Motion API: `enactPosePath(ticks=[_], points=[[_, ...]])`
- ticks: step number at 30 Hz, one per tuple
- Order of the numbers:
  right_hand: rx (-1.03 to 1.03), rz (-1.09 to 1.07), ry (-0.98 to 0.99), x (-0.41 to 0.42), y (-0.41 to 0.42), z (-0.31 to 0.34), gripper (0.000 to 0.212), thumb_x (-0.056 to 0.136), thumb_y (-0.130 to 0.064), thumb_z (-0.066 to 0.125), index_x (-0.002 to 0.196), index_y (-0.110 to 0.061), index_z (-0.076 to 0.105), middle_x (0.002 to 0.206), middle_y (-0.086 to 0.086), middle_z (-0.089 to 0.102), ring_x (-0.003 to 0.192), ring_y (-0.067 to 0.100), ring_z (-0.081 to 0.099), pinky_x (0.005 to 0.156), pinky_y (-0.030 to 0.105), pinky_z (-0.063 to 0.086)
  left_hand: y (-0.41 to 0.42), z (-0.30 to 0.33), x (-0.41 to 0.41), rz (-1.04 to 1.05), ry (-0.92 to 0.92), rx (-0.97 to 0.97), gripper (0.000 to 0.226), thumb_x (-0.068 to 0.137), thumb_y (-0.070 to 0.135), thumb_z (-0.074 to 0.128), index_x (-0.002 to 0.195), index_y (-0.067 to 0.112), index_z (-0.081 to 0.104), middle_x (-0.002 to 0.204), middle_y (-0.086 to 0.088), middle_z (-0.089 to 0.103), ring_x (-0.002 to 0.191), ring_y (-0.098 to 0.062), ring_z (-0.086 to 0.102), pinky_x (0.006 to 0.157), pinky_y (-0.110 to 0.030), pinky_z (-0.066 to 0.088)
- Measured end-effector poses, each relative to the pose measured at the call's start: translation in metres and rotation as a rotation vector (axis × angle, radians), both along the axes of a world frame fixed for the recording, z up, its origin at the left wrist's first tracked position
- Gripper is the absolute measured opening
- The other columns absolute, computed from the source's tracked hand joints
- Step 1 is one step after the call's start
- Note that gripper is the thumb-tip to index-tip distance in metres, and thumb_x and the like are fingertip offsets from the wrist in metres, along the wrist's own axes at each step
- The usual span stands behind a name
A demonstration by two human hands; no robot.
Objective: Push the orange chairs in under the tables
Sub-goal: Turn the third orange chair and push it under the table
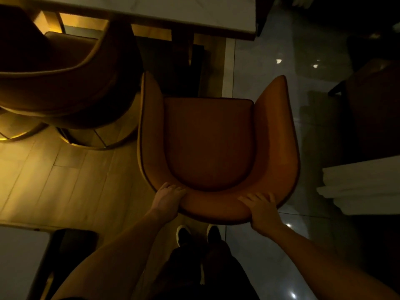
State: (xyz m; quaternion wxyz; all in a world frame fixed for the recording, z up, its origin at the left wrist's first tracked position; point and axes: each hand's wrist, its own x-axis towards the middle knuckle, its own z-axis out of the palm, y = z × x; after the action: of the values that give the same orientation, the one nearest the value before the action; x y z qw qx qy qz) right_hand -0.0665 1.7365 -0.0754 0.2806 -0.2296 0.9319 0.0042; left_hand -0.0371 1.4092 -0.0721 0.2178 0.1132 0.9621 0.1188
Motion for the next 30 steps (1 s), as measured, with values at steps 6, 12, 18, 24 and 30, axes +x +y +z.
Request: enactPosePath(ticks=[6,12,18,24,30], points=[[-0.055,-0.040,0.041,0.003,-0.003,-0.001,0.077,0.056,-0.005,0.077,0.128,-0.027,0.060,0.117,0.002,0.065,0.111,0.030,0.056,0.099,0.067,0.026,-0.004,-0.005,0.003,0.017,-0.012,0.032,0.039,0.085,0.015,0.058,0.120,0.032,0.061,0.120,0.010,0.063,0.115,-0.012,0.054,0.105,-0.034,0.026],[-0.072,0.018,0.031,0.016,-0.023,-0.006,0.079,0.047,-0.010,0.080,0.123,-0.029,0.063,0.110,0.002,0.068,0.104,0.031,0.061,0.091,0.067,0.036,-0.030,-0.004,0.018,0.040,-0.022,0.047,0.042,0.086,0.012,0.056,0.122,0.032,0.060,0.120,0.012,0.064,0.114,-0.011,0.056,0.108,-0.035,0.027],[-0.092,0.089,0.042,0.023,-0.051,-0.003,0.076,0.057,-0.014,0.076,0.129,-0.030,0.058,0.118,0.001,0.065,0.111,0.029,0.057,0.097,0.064,0.031,-0.056,0.003,0.036,0.108,-0.004,0.052,0.043,0.086,0.008,0.056,0.123,0.031,0.062,0.123,0.010,0.064,0.118,-0.011,0.055,0.109,-0.036,0.025],[-0.089,0.151,-0.003,0.021,-0.085,0.012,0.074,0.078,-0.019,0.065,0.144,-0.033,0.038,0.142,-0.001,0.046,0.133,0.025,0.036,0.110,0.058,0.012,-0.078,0.008,0.053,0.145,-0.033,0.010,0.041,0.088,0.009,0.055,0.124,0.028,0.061,0.127,0.007,0.062,0.123,-0.015,0.051,0.110,-0.034,0.023],[-0.097,0.144,-0.006,0.026,-0.098,0.009,0.073,0.078,-0.021,0.067,0.144,-0.031,0.039,0.141,0.001,0.047,0.132,0.028,0.038,0.109,0.059,0.017,-0.090,0.013,0.059,0.120,-0.036,-0.012,0.050,0.087,0.008,0.056,0.135,0.022,0.053,0.141,0.002,0.052,0.134,-0.017,0.040,0.114,-0.036,0.018]])
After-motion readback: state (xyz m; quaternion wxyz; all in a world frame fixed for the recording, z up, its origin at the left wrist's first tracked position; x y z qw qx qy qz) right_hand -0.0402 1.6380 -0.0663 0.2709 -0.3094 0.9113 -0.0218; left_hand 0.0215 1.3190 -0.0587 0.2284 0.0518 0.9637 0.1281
